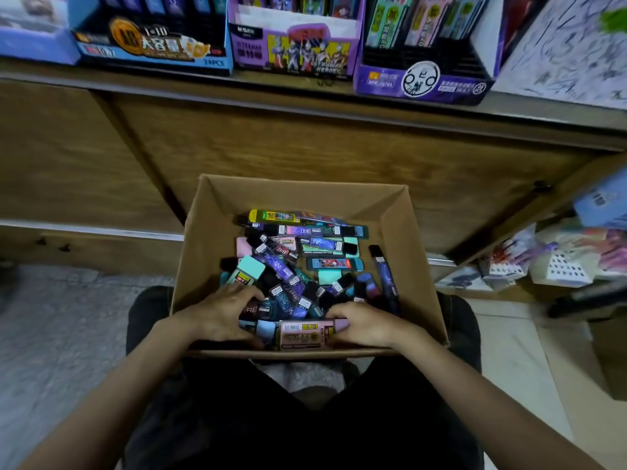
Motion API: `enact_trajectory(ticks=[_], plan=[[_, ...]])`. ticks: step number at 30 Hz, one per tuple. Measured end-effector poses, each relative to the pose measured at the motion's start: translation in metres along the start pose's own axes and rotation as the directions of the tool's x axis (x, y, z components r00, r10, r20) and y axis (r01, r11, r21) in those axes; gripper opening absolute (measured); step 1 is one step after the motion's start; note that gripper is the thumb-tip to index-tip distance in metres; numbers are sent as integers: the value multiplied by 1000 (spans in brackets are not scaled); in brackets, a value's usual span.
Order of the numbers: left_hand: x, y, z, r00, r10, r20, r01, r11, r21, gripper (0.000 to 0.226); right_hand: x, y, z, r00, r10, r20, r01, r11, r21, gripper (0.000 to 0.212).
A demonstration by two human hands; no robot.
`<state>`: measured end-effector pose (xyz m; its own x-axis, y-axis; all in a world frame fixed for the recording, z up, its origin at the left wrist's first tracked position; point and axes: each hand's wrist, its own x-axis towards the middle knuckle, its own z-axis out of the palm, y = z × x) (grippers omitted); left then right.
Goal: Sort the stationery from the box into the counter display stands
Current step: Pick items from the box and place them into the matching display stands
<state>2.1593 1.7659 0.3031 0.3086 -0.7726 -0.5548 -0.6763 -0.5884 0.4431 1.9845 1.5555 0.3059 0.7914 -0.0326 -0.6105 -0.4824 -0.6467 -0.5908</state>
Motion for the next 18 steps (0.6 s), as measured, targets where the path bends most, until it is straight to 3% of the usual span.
enact_trajectory(ticks=[3, 7, 12, 15, 18], plan=[[3, 1, -2, 1000, -12, -27, 12, 1000, 2, 74, 2, 5, 2, 999, 29, -19, -28, 997, 66, 26], [5, 1, -2, 1000, 21, 12, -20, 998, -55, 44, 3, 9, 1, 995, 53, -84, -40, 988, 150, 24], [1, 0, -4, 999, 36, 16, -34, 995, -96, 35, 3, -2, -8, 964, 43, -262, 14, 977, 213, 21], [4, 1, -7, 998, 46, -33, -52, 970, -237, 31, 5, -10, -11, 953, 25, -302, 48, 971, 234, 21], [9, 4, -10, 993, 17, -121, -56, 945, -323, 42, 7, -11, -8, 953, 23, -302, 47, 973, 225, 20]])
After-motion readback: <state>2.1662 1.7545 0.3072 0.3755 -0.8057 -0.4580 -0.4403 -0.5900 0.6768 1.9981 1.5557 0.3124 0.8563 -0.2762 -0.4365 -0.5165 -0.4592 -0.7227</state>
